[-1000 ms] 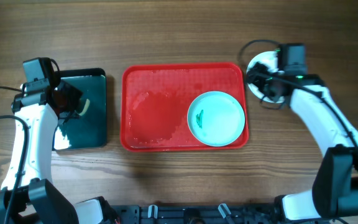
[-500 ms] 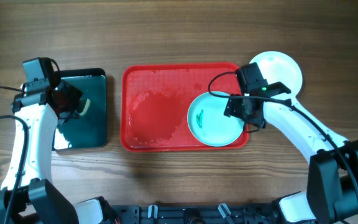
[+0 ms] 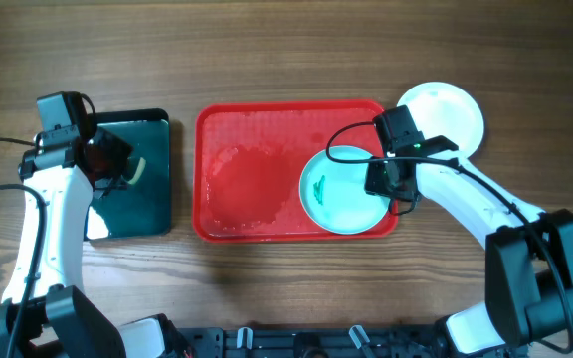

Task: Clean dirty plates on tray and stack at the side
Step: 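Grip the rim of the last light-blue plate with the right gripper, then scrub the light-blue plate with the sponge in the left gripper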

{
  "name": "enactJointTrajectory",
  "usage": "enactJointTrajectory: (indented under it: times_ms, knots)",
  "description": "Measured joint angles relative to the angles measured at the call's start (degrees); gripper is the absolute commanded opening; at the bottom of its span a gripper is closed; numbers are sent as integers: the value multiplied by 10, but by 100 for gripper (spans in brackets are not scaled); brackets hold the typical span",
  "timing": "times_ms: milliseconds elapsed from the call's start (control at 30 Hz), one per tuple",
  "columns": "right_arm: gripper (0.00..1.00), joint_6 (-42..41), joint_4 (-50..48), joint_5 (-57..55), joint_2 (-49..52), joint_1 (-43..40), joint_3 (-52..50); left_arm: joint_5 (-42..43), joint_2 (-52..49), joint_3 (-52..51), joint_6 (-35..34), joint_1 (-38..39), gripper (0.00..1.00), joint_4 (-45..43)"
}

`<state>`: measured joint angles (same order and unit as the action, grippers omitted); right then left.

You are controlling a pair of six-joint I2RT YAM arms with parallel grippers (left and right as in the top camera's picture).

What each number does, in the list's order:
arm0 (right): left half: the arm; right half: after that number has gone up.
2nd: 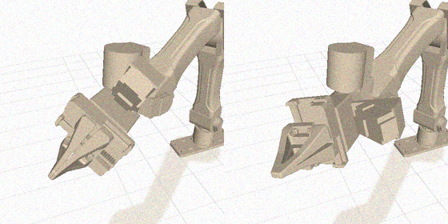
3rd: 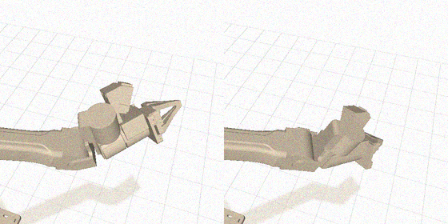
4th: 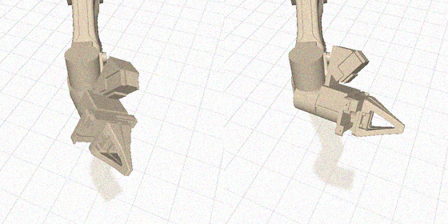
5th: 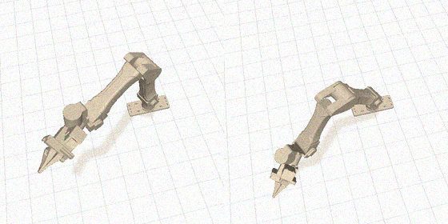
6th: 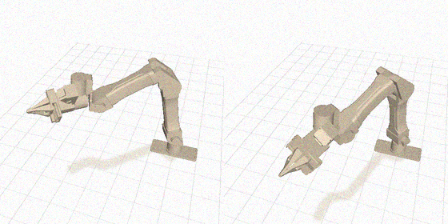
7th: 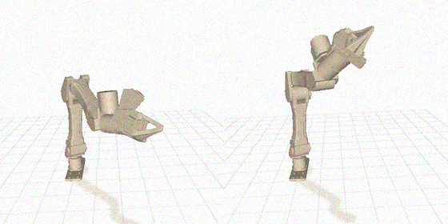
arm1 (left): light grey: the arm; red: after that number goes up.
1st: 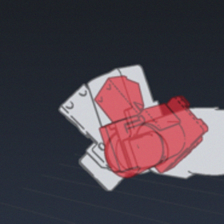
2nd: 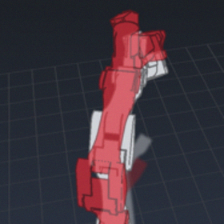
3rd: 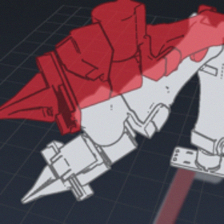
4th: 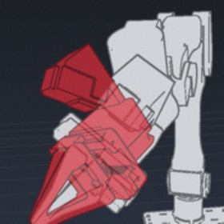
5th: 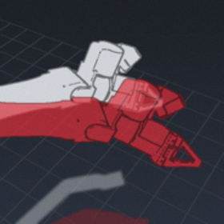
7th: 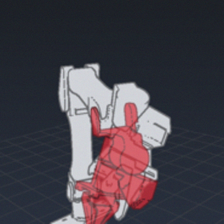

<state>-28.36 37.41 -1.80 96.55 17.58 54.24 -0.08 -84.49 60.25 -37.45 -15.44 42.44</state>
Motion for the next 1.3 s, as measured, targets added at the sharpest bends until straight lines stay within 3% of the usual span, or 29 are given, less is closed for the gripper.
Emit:
enactJointTrajectory:
  times_ms: [133, 333, 467, 533, 633, 800, 1000, 1300]
  knots:
    - [27, 6, -2, 10, 1, 1, 0, 0, 0, 0, 0, 0, 4, 0]
    - [26, 10, -14, 94, 16, 10, 0, 2, 0, 0, 0, 0, 4, 0]
    - [17, 8, -44, 114, 42, 22, 5, 26, 0, 0, 0, 0, 4, 0]
    - [5, 2, -58, 128, 49, 21, 10, 51, 0, 0, 0, 0, 4, -1]
    - [4, 0, -82, 164, 58, 21, 11, 96, 0, 0, 8, 9, 4, -11]
    - [4, -47, -154, 192, 73, 65, 9, 160, -1, 0, 42, 130, 4, -18]
    - [4, -80, -185, 178, 76, 129, 7, 171, -34, 0, 44, 270, 4, -37]
    - [4, -67, -185, 176, 76, 129, 7, 174, -139, 0, 44, 373, 4, -51]
